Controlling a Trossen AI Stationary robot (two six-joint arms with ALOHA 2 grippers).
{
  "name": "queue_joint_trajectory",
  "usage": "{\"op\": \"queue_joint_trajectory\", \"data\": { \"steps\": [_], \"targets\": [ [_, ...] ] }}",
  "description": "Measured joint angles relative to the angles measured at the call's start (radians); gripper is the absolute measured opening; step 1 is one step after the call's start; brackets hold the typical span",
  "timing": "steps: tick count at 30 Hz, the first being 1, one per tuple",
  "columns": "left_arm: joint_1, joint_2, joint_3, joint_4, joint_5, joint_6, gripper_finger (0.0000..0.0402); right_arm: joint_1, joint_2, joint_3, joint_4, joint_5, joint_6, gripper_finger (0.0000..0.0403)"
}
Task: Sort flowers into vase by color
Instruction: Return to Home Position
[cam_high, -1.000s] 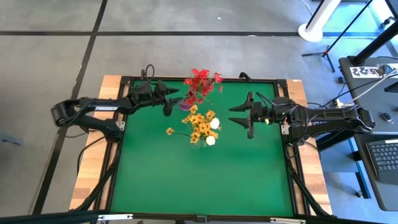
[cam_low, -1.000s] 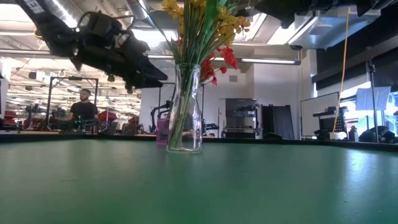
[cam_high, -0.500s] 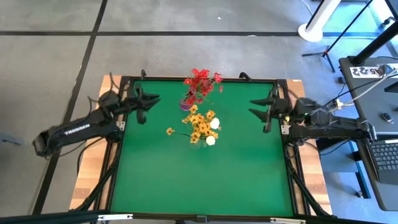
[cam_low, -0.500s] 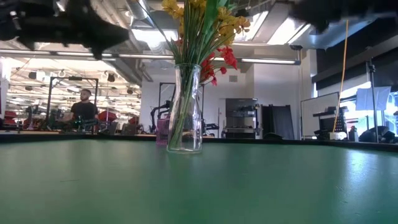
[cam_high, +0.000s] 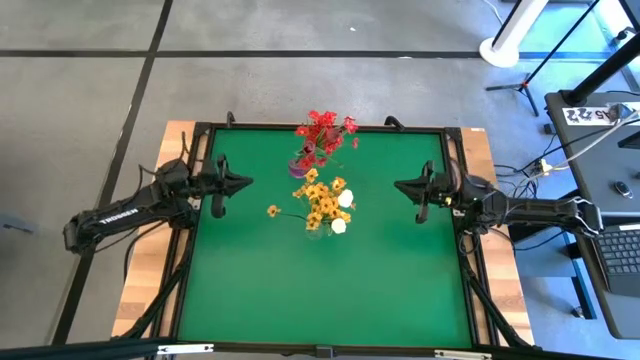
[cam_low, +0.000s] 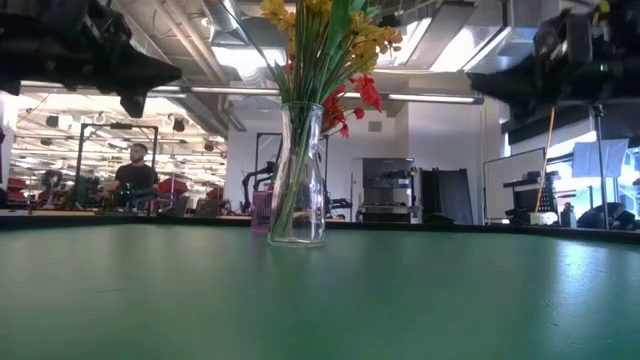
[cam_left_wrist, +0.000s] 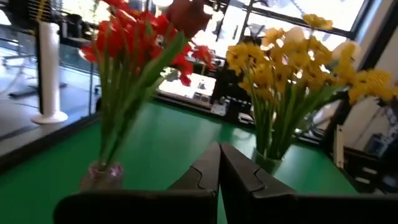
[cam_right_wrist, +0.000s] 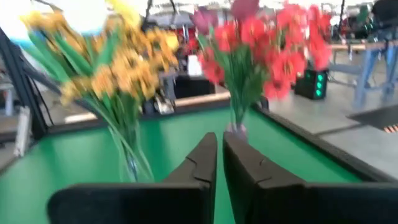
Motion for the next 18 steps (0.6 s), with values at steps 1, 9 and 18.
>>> {"op": "queue_joint_trajectory", "data": {
  "steps": [1,9,18],
  "targets": [
    [-0.012,0.000,-0.009,0.005,-0.001,0.000,0.0001,0.000,0.000,-0.013,-0.003,0.007,-0.001,0.0030],
    [-0.073,-0.028,-0.055,-0.027,-0.073,-0.011,0.0001,0.000,-0.054,-0.039,-0.023,0.033,-0.051,0.0014],
    [-0.087,-0.193,0.034,-0.268,-0.114,0.027,0.0000,0.000,-0.385,-0.038,-0.316,0.080,-0.101,0.0010]
  ]
}}
